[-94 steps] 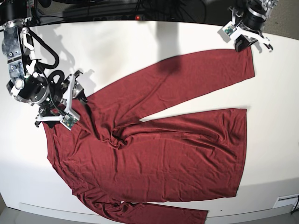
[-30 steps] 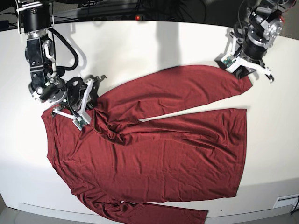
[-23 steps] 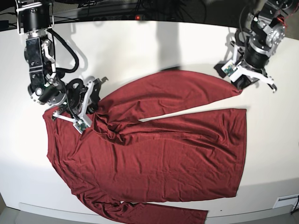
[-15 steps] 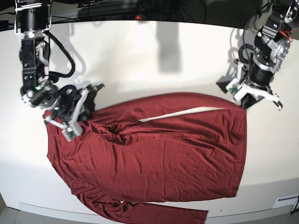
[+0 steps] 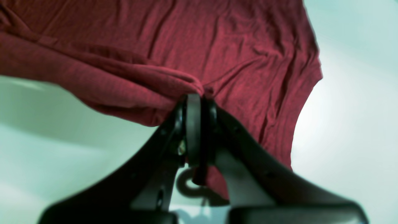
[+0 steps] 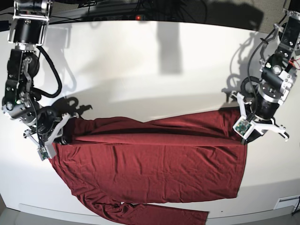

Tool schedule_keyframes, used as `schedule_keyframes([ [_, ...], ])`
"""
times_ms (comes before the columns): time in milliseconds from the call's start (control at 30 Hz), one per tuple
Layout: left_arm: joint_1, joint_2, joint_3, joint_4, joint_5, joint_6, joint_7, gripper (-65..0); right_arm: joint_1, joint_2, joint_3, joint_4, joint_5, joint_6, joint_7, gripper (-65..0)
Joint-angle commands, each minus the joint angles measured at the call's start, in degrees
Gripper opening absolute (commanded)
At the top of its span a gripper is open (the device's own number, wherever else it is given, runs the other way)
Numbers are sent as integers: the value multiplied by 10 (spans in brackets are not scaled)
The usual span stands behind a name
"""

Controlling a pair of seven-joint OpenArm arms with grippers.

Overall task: Fold the T-shirt properly
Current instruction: 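Fold the shirt body over with both grippers, left gripper lowering to the side edge, then slide the right gripper along the folded side edge toward the hem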

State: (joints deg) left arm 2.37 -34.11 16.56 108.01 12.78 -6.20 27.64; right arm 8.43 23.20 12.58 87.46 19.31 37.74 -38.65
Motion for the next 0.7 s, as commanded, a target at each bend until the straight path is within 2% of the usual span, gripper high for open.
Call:
schedule_keyframes([
  [0,-8,-7,-4,4,4,8,-12,-650,19,3,3,0,4,-2,15,-650],
  [167,-8,-7,-4,-39,4,9,-24,-650,61,-17,1,-57,2,-2,15,-650],
  [467,-49,-7,-4,-101,-30,8,-44,-650,156,-20,0,-162,-15,5,15,-650],
  [667,-87,-2,-4,-155,-58,8,-55,-650,205,-19,-53,-228,-43,10,27,-650],
])
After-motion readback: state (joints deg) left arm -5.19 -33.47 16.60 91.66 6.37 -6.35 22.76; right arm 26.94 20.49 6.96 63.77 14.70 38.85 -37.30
